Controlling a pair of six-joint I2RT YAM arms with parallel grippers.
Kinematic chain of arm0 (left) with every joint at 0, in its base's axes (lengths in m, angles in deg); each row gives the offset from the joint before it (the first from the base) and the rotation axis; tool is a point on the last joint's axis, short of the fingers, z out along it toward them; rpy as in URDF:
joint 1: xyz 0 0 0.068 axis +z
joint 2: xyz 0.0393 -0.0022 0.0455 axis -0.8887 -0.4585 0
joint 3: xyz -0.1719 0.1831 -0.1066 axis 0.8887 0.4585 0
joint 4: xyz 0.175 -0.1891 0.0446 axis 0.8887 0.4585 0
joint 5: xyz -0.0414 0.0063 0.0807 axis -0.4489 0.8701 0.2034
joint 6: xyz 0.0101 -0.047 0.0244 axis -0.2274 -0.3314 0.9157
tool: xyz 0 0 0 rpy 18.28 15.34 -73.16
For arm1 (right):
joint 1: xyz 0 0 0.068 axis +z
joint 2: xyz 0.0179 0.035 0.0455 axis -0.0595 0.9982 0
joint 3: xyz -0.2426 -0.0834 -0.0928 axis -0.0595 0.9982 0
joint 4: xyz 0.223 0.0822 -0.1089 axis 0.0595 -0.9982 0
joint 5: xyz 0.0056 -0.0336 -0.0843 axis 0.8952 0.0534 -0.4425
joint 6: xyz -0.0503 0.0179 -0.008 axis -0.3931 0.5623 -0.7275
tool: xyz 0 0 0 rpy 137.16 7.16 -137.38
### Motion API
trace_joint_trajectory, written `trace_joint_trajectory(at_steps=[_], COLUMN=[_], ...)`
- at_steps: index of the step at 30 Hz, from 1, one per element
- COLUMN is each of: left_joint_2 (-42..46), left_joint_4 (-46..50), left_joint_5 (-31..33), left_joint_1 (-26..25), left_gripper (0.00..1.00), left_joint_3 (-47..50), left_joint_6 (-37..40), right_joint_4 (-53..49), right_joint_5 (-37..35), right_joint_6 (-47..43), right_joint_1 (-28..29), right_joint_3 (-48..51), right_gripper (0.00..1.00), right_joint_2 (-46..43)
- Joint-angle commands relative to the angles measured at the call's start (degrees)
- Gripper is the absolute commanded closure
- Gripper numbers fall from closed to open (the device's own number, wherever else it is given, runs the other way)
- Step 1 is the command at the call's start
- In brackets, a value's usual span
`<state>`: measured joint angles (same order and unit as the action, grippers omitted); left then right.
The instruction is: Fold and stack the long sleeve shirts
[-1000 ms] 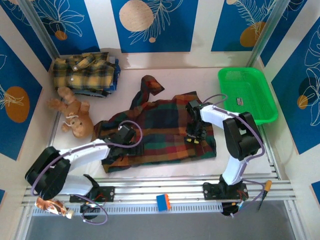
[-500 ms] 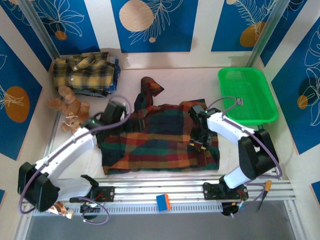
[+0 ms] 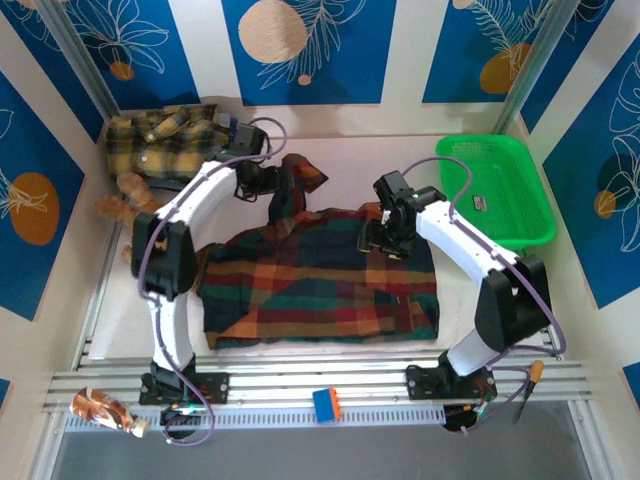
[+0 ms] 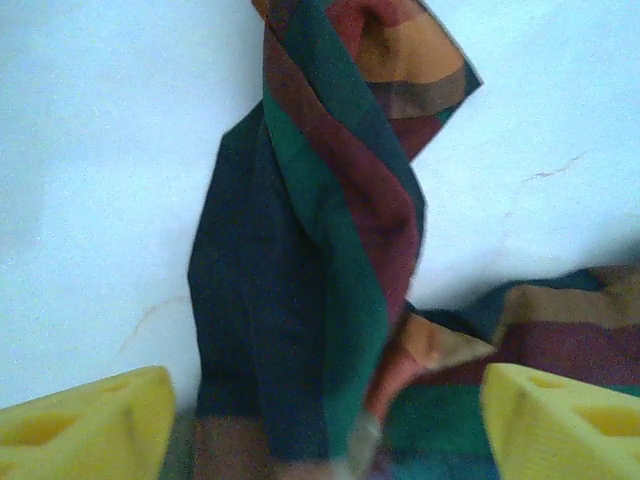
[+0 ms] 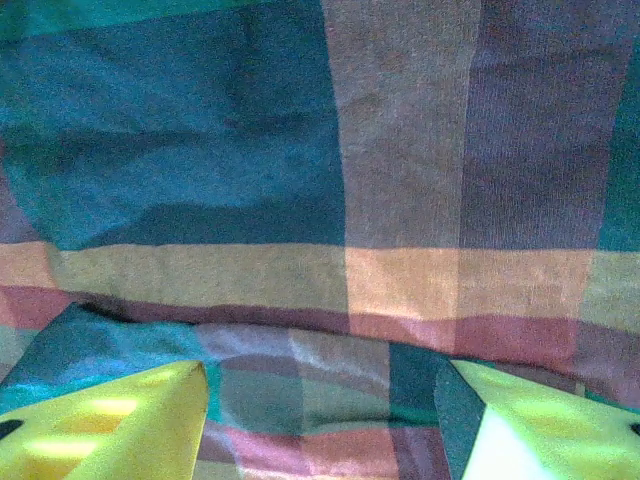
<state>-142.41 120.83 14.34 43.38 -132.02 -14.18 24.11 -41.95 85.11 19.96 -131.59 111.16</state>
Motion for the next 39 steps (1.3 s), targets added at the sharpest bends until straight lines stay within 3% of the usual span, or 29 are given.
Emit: trace_joint_trajectory(at_steps=[1, 6, 12, 22, 24, 29, 39], left_joint_2=[-6.01, -13.54, -19.01, -28.06, -29.14, -30.87, -29.64], left_joint_4=[2.95, 6.82, 8.99, 2.65, 0.93, -0.20, -9.43], left_joint_5=[0.31, 3.76, 6.14, -5.47, -7.30, -7.33, -5.08], left_joint_1=[0.50, 0.85, 2.45, 2.31, 2.37, 3.38, 7.27], left_gripper=[0.31, 0.44, 0.47, 0.40, 0.49, 0.88, 0.94], left_joint_3=[-7.87, -15.45, -19.18, -23.35, -23.43, -25.74, -32.09], left_joint_6=[0.39, -1.21, -2.56, -4.46, -4.67, -4.68, -2.76], right_joint_4=[1.96, 1.00, 0.81, -2.22, -2.14, -1.57, -2.94], right_joint_5=[4.90, 6.86, 8.97, 4.76, 4.59, 3.73, 0.28], right_joint_6=[-4.91, -8.42, -7.50, -3.41, -2.27, -0.42, 2.35], right_joint_1=[-2.25, -4.33, -5.95, -8.76, -9.35, -9.59, -9.41], right_joint_3=[-2.37, -6.52, -8.34, -12.96, -12.56, -10.63, -7.71], right_gripper=[0.37, 0.40, 0.41, 0.42, 0.42, 0.44, 0.45], right_joint_2=[2.84, 7.84, 11.29, 17.59, 18.49, 19.88, 22.28])
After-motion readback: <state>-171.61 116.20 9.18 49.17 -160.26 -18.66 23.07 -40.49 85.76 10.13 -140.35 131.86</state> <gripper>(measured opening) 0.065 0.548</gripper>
